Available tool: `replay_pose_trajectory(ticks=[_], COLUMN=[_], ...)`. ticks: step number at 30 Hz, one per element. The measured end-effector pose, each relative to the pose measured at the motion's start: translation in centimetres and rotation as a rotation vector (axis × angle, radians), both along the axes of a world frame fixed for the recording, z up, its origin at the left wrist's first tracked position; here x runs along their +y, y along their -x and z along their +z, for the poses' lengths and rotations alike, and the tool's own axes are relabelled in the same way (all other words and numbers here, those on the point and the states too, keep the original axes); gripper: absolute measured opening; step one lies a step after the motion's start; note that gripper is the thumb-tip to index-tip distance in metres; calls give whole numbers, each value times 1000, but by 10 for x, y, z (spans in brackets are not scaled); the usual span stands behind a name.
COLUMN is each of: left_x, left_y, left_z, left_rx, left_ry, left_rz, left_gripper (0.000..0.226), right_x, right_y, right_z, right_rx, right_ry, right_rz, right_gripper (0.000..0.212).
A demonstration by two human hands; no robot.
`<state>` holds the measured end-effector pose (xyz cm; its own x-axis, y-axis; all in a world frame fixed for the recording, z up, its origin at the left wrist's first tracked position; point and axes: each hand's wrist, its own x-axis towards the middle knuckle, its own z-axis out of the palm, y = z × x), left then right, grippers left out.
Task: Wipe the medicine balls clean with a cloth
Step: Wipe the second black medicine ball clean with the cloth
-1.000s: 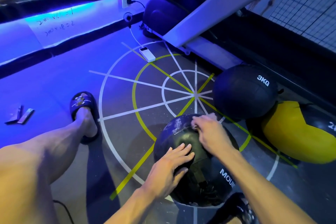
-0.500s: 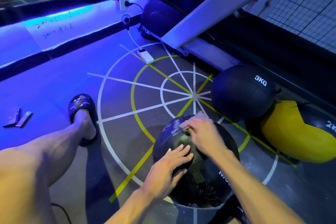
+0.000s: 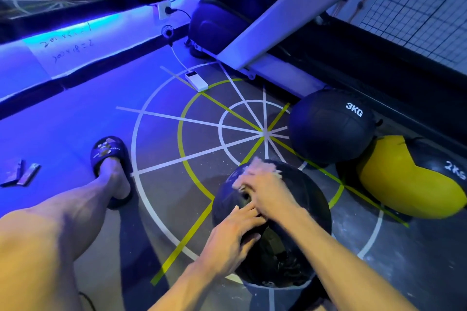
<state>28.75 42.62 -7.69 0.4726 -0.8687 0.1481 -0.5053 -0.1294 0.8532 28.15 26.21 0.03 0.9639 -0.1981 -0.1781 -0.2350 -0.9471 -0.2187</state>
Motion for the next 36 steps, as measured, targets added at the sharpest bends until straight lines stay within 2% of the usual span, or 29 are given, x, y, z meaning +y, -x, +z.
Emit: replay_pose_trajectory(ticks=[2, 5, 7, 9, 13, 16, 18, 21, 23, 25, 29, 32, 36], left_x=[3, 3, 3, 1, -1, -3, -8, -13, -14, -15, -17, -15, -10], left_y=[-1, -2, -1, 0, -2, 0, 2, 3, 4, 4, 3, 3, 0], left_z=[-1, 0, -2, -2, -5, -5, -4, -4, -3, -3, -8, -7, -5], left_rx=[12, 47, 40, 36, -2, 3, 17, 39, 43, 24, -42, 22, 59], left_ry=[13, -15, -29, -31, 11, 33, 26, -5, -17, -10, 35, 24, -9], left_rz=[8, -12, -26, -30, -15, -6, -6, -52, -63, -59, -50, -41, -86], left_gripper=[35, 46, 47, 48, 38, 35, 42, 46, 46, 44, 37, 43, 46], right_x=[4, -36, -66, -65, 10, 14, -20, -70, -73, -46, -5, -45, -85], right_y=[-6, -2, 6, 8, -11, -12, -6, 12, 19, 12, -3, 10, 40], right_z=[0, 9, 14, 12, -6, -5, 6, 19, 16, 8, 1, 15, 19], right_rx=[117, 118, 101, 61, 168, 170, 125, 60, 35, -13, 157, 42, -118], right_ry=[14, 28, 126, 141, -20, -2, -30, -26, -41, -88, -94, -158, -149], right_rz=[115, -26, -154, -231, -8, 125, 41, -121, -185, -120, 113, -56, -334], right_gripper=[34, 17, 15, 18, 26, 29, 31, 21, 16, 20, 31, 23, 24])
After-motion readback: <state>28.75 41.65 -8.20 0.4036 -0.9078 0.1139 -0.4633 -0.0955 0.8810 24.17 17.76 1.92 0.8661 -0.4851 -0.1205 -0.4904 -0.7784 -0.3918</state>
